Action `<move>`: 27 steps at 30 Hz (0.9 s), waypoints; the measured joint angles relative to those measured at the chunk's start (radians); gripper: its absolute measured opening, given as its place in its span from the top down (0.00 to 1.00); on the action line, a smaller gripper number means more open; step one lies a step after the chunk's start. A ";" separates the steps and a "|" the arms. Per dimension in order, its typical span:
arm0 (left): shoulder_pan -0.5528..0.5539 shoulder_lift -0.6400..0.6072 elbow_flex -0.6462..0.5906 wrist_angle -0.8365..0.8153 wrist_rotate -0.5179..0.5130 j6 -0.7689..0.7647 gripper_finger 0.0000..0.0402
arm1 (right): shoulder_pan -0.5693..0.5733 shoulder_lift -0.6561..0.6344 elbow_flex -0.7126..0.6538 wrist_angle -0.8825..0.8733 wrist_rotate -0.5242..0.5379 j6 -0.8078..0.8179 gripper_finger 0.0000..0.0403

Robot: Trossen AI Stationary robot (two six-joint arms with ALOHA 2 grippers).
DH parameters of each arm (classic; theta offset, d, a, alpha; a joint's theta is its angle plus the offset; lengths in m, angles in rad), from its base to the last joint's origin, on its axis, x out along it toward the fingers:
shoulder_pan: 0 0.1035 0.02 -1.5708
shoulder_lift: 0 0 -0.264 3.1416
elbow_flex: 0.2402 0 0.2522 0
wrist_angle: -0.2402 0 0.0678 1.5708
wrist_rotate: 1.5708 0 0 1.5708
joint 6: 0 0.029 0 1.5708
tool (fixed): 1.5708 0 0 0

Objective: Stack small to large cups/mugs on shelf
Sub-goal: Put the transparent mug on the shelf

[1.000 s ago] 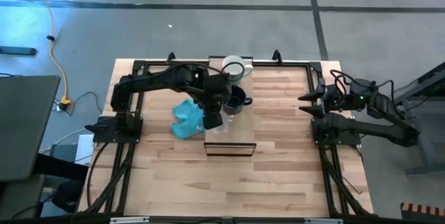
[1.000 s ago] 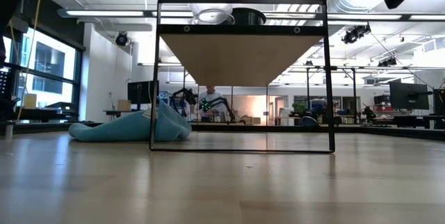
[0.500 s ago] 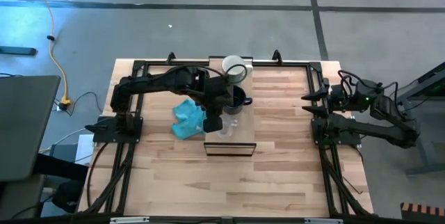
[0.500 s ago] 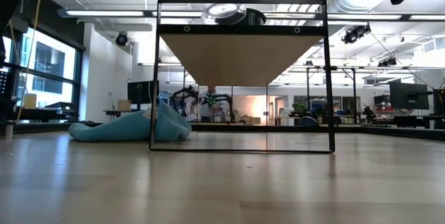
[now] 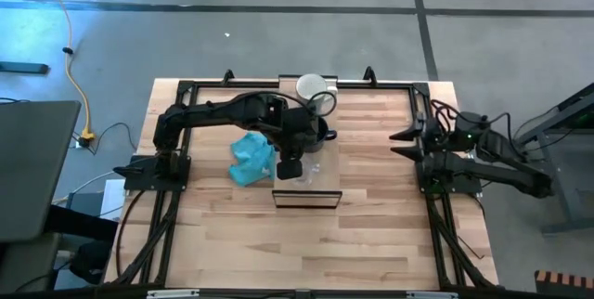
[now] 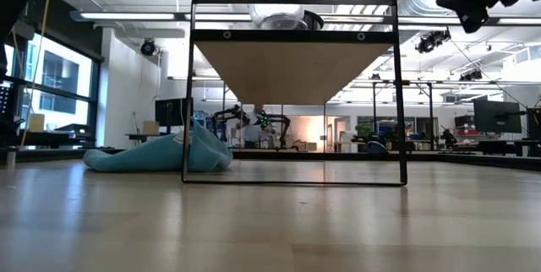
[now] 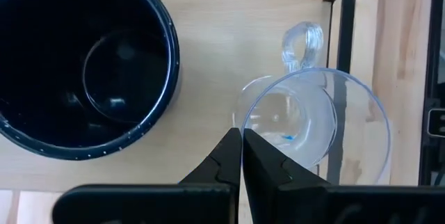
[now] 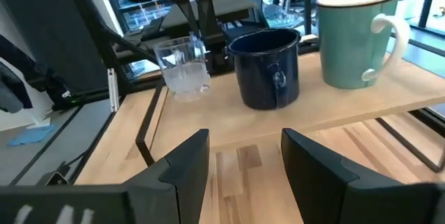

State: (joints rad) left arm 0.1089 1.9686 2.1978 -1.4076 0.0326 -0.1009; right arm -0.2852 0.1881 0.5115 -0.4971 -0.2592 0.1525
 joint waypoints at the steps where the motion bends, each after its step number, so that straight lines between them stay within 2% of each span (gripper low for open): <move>1: 0.000 -0.001 0.000 0.001 0.000 0.000 1.00 | 0.000 -0.001 -0.008 0.011 -0.005 0.000 0.57; 27: 0.002 0.000 0.000 0.067 0.008 -0.029 1.00 | 0.000 0.000 -0.031 0.039 -0.010 -0.020 0.57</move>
State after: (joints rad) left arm 0.1108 1.9682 2.1979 -1.3409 0.0404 -0.1301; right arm -0.2852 0.1879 0.4808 -0.4584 -0.2691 0.1322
